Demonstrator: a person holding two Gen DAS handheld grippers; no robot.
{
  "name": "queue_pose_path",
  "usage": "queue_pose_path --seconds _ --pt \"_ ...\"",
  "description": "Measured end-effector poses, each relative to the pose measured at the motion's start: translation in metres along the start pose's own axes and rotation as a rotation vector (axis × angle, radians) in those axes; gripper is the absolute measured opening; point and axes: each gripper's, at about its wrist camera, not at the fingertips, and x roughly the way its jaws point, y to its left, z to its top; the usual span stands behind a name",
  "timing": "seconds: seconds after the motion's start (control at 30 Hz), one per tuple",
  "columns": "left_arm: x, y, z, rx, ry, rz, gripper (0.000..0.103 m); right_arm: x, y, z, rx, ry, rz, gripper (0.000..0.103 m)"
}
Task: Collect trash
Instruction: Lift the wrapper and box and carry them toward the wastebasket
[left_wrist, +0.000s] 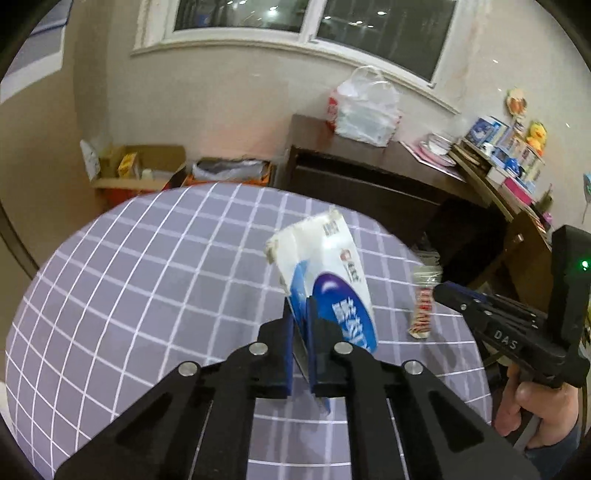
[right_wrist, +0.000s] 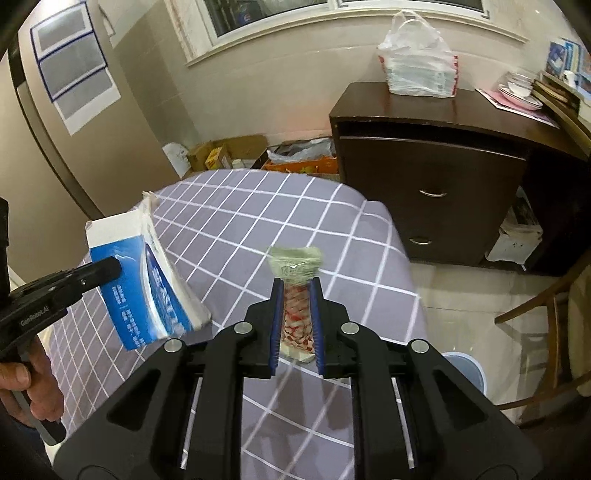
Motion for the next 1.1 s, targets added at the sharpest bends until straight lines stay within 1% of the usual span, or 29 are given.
queue_pose_path --seconds 0.23,0.37,0.47,0.53,0.57,0.63,0.67,0.7,0.73,0.77,0.8,0.83,0.87,0.9,1.0,1.1 --pt "0.006 -0.043 0.006 0.088 0.002 -0.009 0.003 -0.019 -0.03 0.001 0.058 -0.028 0.004 0.015" --pt "0.004 -0.052 0.003 0.113 -0.003 0.01 0.003 -0.021 -0.041 -0.002 0.074 -0.015 0.016 0.015" --pt "0.0 -0.051 0.002 0.112 -0.003 0.023 0.003 -0.015 -0.036 -0.003 0.058 0.004 0.022 0.016" --pt "-0.002 -0.048 0.001 0.112 -0.004 0.038 0.003 -0.005 -0.026 -0.003 0.038 0.032 0.027 0.033" --pt "-0.003 -0.046 0.001 0.108 -0.004 0.045 0.003 0.001 -0.019 -0.002 0.022 0.037 0.026 0.051" --pt "-0.006 -0.043 0.001 0.1 -0.005 0.056 0.003 0.014 -0.01 0.001 -0.001 0.047 0.016 0.052" --pt "-0.008 -0.041 0.0 0.096 -0.006 0.061 0.003 0.02 -0.007 0.002 -0.008 0.058 0.007 0.05" --pt "-0.01 -0.038 0.0 0.091 -0.009 0.068 0.003 0.031 -0.001 0.003 -0.031 0.073 -0.013 0.031" --pt "-0.012 -0.036 0.001 0.087 -0.01 0.073 0.003 0.039 0.004 0.001 -0.064 0.089 -0.036 0.022" --pt "-0.013 -0.033 0.001 0.085 -0.012 0.075 0.003 0.045 0.008 -0.002 -0.097 0.1 -0.056 0.021" --pt "-0.015 -0.032 0.002 0.082 -0.016 0.078 0.003 0.044 0.014 -0.005 -0.14 0.076 -0.067 0.02" --pt "-0.016 -0.032 0.002 0.082 -0.019 0.08 0.003 0.043 0.017 -0.006 -0.155 0.076 -0.065 0.016" --pt "-0.017 -0.032 0.003 0.084 -0.022 0.083 0.003 0.039 0.014 -0.006 -0.142 0.079 -0.039 0.012" --pt "-0.018 -0.034 0.004 0.084 -0.025 0.081 0.003 0.036 0.01 -0.007 -0.121 0.081 -0.019 0.012" --pt "-0.018 -0.042 0.007 0.092 -0.028 0.063 0.003 0.016 -0.014 -0.006 -0.039 0.038 0.052 0.012" --pt "-0.016 -0.061 0.009 0.118 -0.028 0.034 0.003 -0.006 -0.035 -0.004 0.004 0.003 0.079 0.012"
